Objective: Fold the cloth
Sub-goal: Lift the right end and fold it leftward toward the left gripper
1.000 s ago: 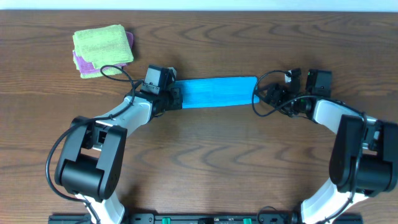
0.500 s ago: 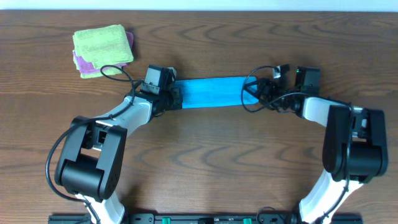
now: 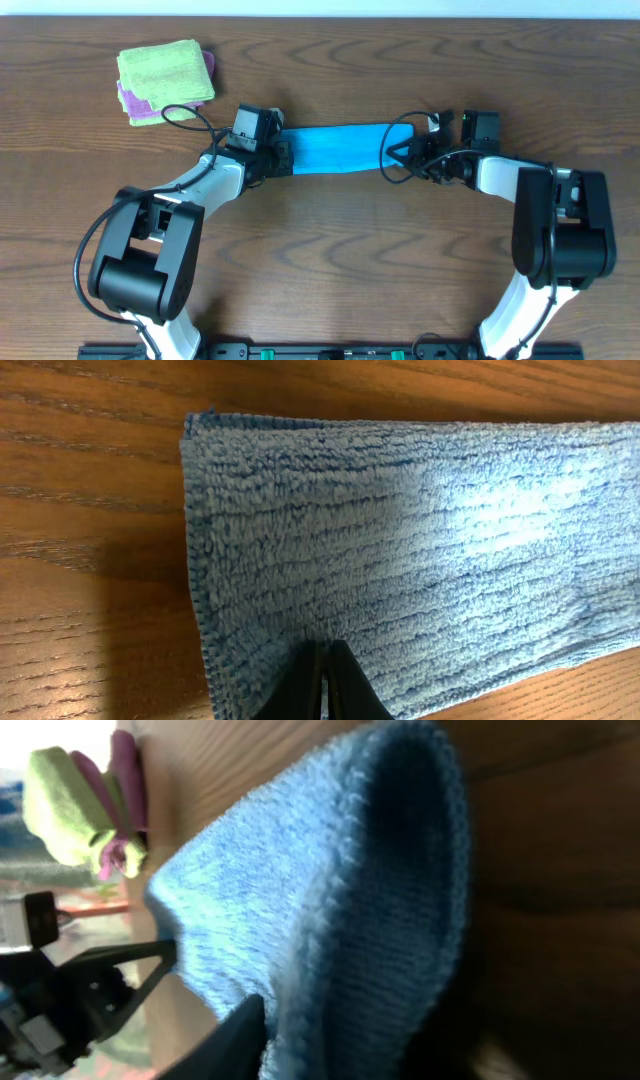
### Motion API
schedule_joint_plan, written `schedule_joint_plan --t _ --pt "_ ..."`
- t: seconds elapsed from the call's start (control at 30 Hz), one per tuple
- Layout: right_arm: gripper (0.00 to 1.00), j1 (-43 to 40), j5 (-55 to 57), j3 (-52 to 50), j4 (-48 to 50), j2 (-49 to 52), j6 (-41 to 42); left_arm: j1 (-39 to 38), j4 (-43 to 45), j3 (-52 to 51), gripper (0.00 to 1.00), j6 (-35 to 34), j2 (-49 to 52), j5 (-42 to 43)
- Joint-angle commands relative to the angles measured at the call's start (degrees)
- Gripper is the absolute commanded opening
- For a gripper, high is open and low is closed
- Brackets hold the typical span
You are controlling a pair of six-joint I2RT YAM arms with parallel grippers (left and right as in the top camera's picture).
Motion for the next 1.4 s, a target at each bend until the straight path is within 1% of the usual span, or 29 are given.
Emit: schedule_joint_plan --t 0.0,0.03,0.1,0.3,0.33,0.63,0.73,0.97,1.23,1.37 --pt "0.16 0.2 4.1 -0.4 -0.1 1.4 -0.3 0.0 -0.3 1.3 0.06 1.0 0.8 0.0" --pt "0.14 0.2 4.3 -0.2 0.0 1.4 -0.6 0.0 -0.3 1.3 0.06 1.0 0.8 0.0" --pt "0.13 0.2 4.4 0.8 -0.1 1.4 -1.5 0.0 -0.5 1.3 0.06 1.1 0.8 0.0" --pt "0.04 1.4 3.3 4.5 -1.9 1.4 -3.7 0.0 -0.8 1.3 0.06 1.1 0.8 0.0" --pt "0.01 2.0 3.2 5.2 -2.2 1.4 -3.7 0.0 -0.8 1.3 0.06 1.0 0.8 0.0" --pt "0.01 7.1 2.8 9.7 -4.1 1.4 -4.0 0.0 -0.9 1.3 0.05 1.0 0.8 -0.6" --pt "0.01 8.6 2.8 9.8 -4.4 1.3 -4.0 0.0 -1.3 1.3 0.06 1.0 0.8 -3.1" --pt "0.01 10.1 -0.2 10.1 -4.4 0.7 -5.1 0.0 -1.1 1.3 0.06 1.5 1.1 -3.2" --pt "0.01 10.4 -0.2 10.2 -4.5 -4.8 -6.2 0.0 -1.0 1.3 0.06 1.4 1.1 -3.2" --pt "0.01 11.3 -0.2 10.2 -6.2 -6.6 -6.9 0.0 -1.1 1.3 0.06 1.4 1.1 -3.2"
